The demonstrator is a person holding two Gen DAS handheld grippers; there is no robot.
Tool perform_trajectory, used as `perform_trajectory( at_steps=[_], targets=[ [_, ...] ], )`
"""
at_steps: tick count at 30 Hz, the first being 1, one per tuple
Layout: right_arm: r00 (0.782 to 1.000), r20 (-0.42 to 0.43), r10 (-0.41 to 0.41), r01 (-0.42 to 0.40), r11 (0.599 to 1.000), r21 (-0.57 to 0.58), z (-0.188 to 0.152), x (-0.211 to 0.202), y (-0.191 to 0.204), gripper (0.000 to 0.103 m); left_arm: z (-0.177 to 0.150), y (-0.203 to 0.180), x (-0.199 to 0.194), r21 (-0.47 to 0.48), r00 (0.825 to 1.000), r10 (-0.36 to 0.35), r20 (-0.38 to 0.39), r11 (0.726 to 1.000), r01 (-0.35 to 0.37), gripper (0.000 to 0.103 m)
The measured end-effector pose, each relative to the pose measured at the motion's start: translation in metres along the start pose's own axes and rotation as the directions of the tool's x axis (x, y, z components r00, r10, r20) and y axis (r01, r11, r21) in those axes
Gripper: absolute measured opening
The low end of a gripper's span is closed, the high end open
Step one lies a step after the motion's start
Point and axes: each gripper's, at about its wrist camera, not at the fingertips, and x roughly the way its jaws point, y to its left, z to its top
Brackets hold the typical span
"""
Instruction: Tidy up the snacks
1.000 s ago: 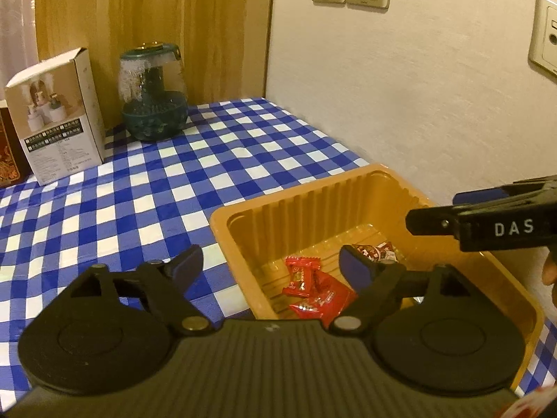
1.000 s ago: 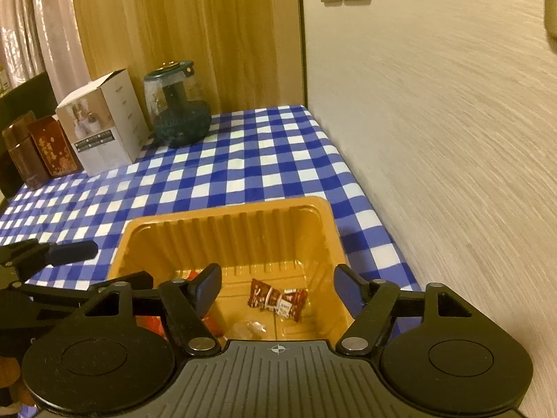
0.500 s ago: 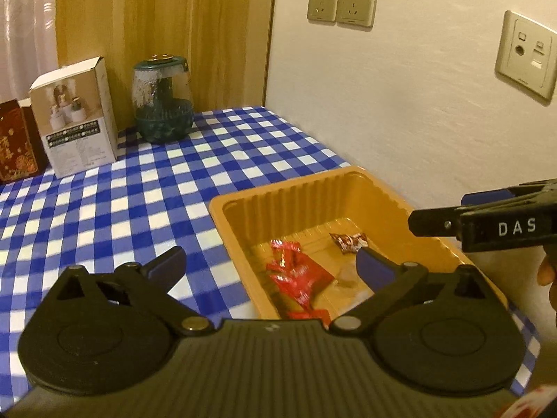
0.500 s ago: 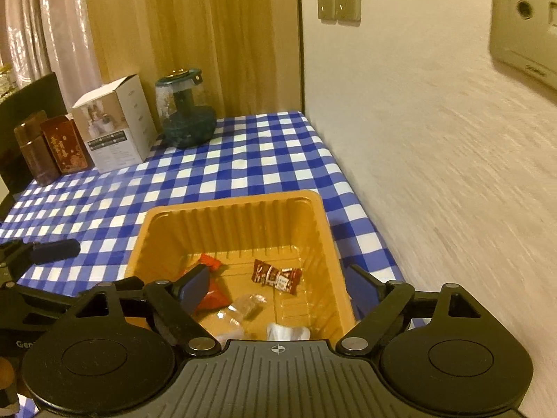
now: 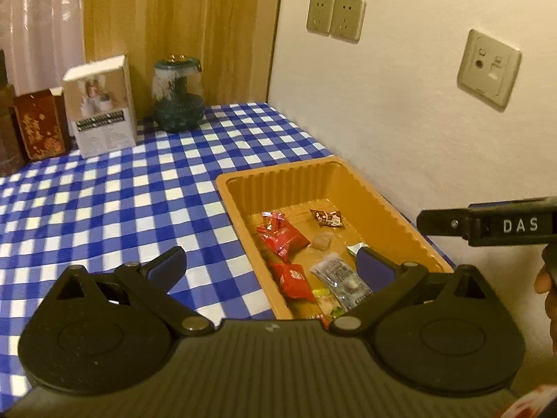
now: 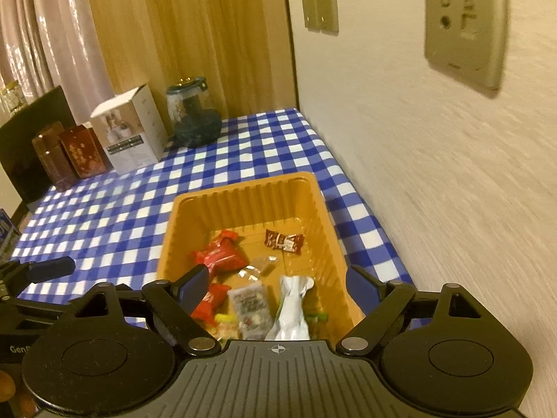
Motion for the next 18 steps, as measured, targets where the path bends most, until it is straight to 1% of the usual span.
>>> perform_trajectory(
  at_steps=[4,8,12,15,18],
  targets=[
    [1.0,0.013,0.008,-0.008,1.0,0.0,-0.009,-0.027,0.008,0.085,0.0,-0.001,-0.029,-0.012,1.0,-0.007,0.007,1.0,0.007,0.103],
    [0.999,0.031,0.011,-0.011,1.0,0.001,-0.02,-0.051,0.016,0.085,-0.006,0.001,-0.053,-0.021,1.0,0.004,0.002,1.0,-0.004,0.103],
    [0.999,0.041,0.013,-0.014,1.0,0.024,-0.035,-0.071,0.02,0.085,-0.015,0.004,-0.073,-0.036,1.0,0.018,-0.006,0.999,-0.018,0.103],
    [0.999,0.042,0.01,-0.011,0.999,0.039,-0.045,-0.084,0.025,0.085,-0.024,0.005,-0.09,-0.051,0.999,0.041,0.001,0.998,-0.041,0.103],
    [0.999,0.049,0.009,-0.012,0.998,0.06,-0.056,-0.101,0.031,0.085,-0.033,0.006,-0.106,-0.066,0.999,0.046,-0.002,0.997,-0.046,0.103]
  ],
)
